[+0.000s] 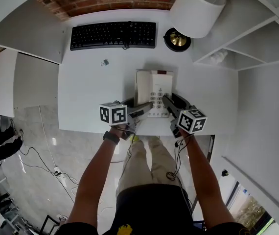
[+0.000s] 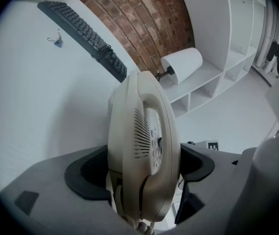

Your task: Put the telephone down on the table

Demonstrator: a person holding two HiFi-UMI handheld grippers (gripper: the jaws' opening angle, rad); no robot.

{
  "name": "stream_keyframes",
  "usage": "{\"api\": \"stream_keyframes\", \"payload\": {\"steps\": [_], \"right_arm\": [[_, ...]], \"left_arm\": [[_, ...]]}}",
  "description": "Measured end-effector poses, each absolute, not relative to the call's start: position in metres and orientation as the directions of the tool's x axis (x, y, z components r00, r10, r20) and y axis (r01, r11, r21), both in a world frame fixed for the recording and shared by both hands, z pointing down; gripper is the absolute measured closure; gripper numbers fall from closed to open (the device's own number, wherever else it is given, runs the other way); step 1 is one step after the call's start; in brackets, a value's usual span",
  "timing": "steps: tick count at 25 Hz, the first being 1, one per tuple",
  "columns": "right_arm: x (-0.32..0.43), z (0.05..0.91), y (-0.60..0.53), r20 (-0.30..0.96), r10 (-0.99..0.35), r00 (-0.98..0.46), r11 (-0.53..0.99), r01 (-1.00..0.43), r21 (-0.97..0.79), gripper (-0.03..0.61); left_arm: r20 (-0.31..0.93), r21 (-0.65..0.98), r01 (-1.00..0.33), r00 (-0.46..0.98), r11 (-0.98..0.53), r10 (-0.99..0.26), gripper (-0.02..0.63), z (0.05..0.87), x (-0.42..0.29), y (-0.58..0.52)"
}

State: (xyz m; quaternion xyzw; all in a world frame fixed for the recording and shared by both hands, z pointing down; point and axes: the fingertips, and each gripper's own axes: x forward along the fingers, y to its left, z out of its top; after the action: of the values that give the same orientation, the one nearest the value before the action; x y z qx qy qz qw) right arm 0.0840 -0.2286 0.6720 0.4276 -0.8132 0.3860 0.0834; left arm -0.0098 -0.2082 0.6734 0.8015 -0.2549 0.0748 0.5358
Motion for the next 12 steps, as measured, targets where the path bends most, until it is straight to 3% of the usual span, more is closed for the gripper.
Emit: {"api": "stream_keyframes", "payload": {"steps": [12], "right_arm": [[0.0850, 0.6729, -0.2285, 0.468, -0.618, -0.631, 0.320, -0.746, -0.583, 0.410]], "left_arm": [[0.376, 0.853, -0.439, 0.892, -0.281, -0.251, 0.199, 0.6742, -0.0121, -0.2050]]}}
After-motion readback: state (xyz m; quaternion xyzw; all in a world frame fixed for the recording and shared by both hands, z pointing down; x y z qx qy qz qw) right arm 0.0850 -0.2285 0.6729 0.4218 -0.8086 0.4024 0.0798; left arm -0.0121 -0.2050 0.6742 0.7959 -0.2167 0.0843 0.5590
